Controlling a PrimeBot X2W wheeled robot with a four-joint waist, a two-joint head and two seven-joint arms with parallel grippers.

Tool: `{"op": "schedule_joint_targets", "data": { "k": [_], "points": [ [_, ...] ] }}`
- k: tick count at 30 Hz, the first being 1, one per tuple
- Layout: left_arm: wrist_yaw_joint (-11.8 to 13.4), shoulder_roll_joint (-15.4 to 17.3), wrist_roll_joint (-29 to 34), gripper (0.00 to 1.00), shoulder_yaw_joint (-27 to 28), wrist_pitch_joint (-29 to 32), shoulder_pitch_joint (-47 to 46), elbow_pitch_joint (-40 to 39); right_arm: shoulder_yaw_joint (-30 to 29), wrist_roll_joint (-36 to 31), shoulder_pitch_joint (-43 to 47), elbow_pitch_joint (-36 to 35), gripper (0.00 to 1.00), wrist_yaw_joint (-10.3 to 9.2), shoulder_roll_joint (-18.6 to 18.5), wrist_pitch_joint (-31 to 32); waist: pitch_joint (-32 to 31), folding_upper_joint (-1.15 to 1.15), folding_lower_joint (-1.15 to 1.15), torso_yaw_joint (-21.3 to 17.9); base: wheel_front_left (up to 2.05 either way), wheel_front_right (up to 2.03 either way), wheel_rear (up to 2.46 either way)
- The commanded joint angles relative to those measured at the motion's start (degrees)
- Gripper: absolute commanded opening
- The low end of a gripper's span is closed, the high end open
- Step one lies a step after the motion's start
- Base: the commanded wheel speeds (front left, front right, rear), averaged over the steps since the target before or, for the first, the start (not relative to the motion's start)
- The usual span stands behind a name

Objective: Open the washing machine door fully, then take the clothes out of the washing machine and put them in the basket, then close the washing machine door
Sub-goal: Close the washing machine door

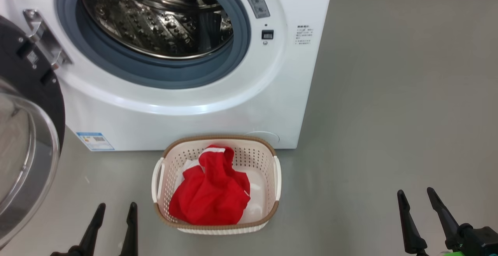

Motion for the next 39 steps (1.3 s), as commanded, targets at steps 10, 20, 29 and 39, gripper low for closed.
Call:
{"op": "schedule_joint_targets", "data": {
  "k": [10,20,29,39],
  "points": [
    [0.04,0.63,-0.10,1.00,1.45,-0.70,-1.42,-1.34,1.08,0.36,-1.12,-1.60,1.00,0.26,-0.90,-0.37,0.42,0.00,0.00,0.22,-0.51,0.51,0.00],
    [0.04,0.21,-0.99,1.00,1.57,-0.70,-2.28,-0.23,1.63,0.04,-1.53,-1.57,1.00,0.26,-0.92,-0.37,0.90,0.00,0.00,2.17,0.00,0.00,0.00],
    [0.04,-0.80,-2.54,1.00,1.60,-0.70,-2.53,1.74,3.95,-0.19,-2.66,-0.50,1.00,0.26,-2.40,-0.37,0.91,0.00,0.00,9.03,0.00,0.00,0.00],
    [0.04,-1.28,-3.80,1.00,1.60,-0.70,-2.23,4.37,7.19,0.02,-4.57,1.10,1.00,0.26,-4.50,-0.37,0.19,0.00,0.00,19.07,0.00,0.00,0.00]
  ]
}}
